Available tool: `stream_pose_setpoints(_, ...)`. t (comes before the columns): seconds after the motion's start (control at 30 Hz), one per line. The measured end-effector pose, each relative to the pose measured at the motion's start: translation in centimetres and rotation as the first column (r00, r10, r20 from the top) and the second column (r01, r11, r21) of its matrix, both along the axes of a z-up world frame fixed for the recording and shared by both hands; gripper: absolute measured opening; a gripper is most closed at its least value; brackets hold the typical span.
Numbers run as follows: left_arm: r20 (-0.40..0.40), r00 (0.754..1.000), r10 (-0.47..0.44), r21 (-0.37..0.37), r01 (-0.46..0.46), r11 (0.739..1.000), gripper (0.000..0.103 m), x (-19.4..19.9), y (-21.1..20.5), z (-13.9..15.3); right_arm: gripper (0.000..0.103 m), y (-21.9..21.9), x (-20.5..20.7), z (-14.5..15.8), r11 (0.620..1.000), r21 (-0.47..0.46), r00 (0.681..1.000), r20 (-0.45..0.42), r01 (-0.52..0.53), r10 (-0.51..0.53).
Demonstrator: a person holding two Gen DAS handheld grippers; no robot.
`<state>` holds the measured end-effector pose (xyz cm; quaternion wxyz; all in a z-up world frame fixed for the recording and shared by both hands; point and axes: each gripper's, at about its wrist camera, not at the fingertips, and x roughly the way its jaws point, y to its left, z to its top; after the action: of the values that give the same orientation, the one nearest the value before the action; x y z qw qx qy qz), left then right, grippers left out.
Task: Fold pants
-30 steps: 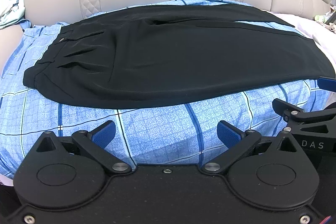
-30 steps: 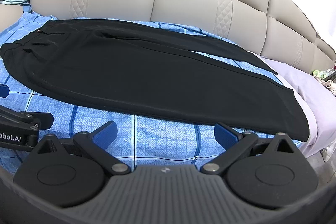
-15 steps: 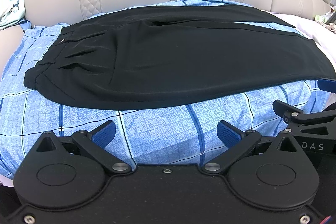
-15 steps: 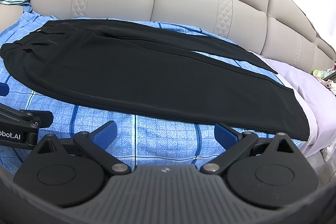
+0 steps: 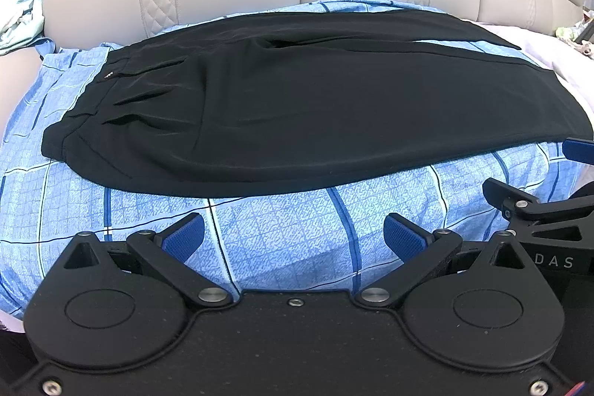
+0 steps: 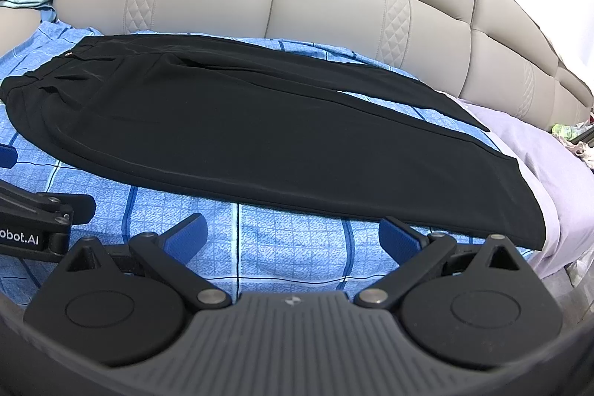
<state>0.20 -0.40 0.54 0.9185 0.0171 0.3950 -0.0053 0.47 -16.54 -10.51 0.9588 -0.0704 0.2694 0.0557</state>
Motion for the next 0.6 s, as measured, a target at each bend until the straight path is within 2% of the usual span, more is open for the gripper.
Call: stream_pose_setpoints(0.6, 0.002, 1.0, -0.001, 0.001, 0.001, 1.0, 0.103, 0.03, -0.05, 0.17, 0.103, 0.04, 0.0, 0.34, 1.0, -0.005, 1.0, 0.002, 0.001, -0.001)
